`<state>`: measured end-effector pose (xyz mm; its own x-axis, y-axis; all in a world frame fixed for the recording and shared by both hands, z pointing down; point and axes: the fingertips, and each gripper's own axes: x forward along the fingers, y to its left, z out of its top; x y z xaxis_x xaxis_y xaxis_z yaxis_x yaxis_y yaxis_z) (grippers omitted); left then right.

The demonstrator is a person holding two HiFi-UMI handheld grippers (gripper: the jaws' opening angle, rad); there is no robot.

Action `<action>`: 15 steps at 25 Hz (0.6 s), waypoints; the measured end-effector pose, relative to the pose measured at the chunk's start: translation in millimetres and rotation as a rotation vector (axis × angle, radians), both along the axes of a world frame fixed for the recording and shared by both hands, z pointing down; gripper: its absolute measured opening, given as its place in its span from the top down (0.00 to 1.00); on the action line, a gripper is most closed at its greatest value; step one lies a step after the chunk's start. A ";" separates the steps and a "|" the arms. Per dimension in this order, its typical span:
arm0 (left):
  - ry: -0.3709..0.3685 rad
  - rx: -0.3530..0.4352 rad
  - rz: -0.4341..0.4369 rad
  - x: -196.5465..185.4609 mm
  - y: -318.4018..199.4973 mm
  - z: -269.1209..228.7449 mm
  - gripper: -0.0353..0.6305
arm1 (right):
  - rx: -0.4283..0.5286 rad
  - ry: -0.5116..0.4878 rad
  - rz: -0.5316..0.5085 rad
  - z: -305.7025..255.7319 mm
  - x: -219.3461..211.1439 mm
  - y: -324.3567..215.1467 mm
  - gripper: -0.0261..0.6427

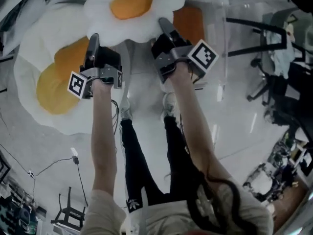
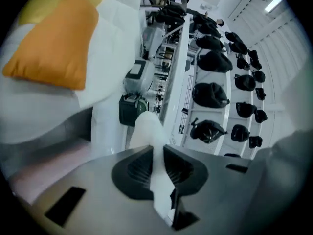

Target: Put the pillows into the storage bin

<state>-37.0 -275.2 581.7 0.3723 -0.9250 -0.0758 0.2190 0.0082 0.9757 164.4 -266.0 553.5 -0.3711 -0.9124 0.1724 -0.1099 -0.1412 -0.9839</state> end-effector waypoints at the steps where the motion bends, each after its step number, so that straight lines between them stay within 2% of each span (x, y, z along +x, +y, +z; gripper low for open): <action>1: 0.004 0.007 0.047 32.1 -0.8 -2.0 0.87 | 0.009 0.010 0.044 -2.9 31.9 8.9 0.88; 4: 0.019 0.019 0.174 127.8 1.8 -3.6 0.87 | 0.019 0.034 0.163 -4.1 124.0 38.3 0.88; 8: 0.027 0.021 0.262 232.6 16.1 0.4 0.87 | 0.021 0.038 0.250 0.5 224.3 68.5 0.88; 11: 0.024 0.016 0.315 285.3 29.0 2.6 0.87 | 0.021 0.035 0.305 2.4 273.7 91.5 0.88; 15: 0.011 0.022 0.377 329.9 39.6 2.3 0.87 | 0.008 0.028 0.358 6.8 314.4 112.9 0.88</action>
<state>292.8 -235.6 584.0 0.6851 -0.7216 -0.1002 0.2155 0.0694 0.9740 478.8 -153.2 560.3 -0.0229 -0.9851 0.1705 -0.0813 -0.1682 -0.9824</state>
